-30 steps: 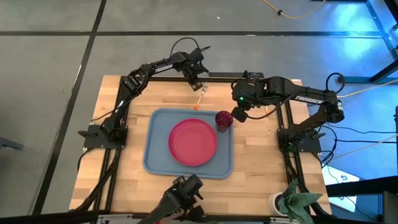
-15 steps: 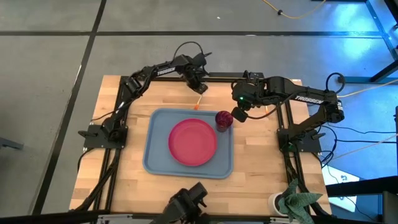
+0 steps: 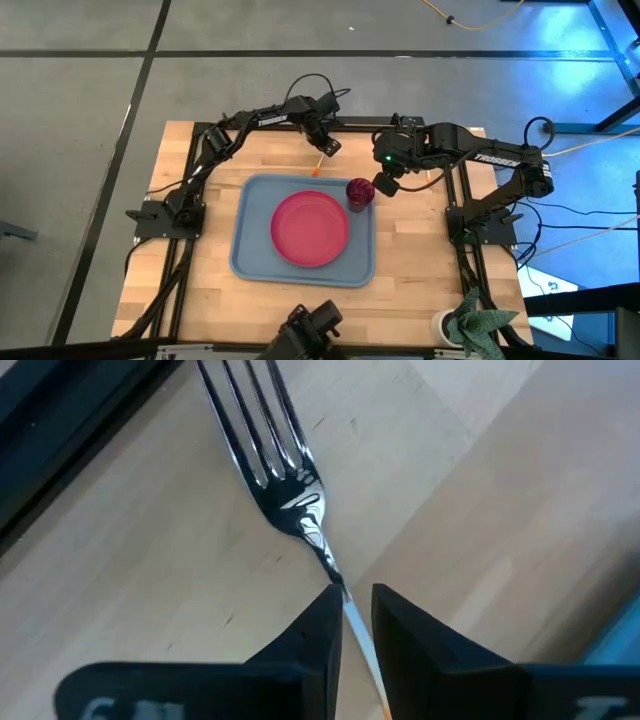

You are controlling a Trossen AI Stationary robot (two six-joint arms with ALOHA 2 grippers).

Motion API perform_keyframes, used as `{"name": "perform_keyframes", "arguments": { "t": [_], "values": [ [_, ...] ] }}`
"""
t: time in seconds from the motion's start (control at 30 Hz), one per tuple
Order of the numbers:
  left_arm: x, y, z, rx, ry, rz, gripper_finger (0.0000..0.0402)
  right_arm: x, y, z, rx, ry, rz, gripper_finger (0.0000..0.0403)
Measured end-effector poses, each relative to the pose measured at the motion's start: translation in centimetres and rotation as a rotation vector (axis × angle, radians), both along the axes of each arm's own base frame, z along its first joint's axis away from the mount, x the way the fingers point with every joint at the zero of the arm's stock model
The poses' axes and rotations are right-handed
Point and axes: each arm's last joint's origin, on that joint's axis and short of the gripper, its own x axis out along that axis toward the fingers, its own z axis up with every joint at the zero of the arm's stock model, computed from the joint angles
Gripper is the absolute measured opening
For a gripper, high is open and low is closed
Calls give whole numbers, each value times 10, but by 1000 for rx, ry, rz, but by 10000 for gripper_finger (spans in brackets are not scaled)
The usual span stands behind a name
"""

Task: Pick and place plate/cup/fork/spoon on tray
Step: Put the orange fork on the blue serving tray to the left of the red plate

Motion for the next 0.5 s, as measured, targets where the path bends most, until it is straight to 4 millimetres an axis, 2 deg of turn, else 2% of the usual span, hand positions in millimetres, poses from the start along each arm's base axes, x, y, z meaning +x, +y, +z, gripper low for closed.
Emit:
{"name": "perform_keyframes", "arguments": {
  "t": [0.27,0.5],
  "values": [
    [-5,7,1,52,14,-49,52,-1,0,0,-1,7,4,49],
    [-20,24,4,-120,-93,16,52,-1,0,0,1,12,2,49]
  ]
}}
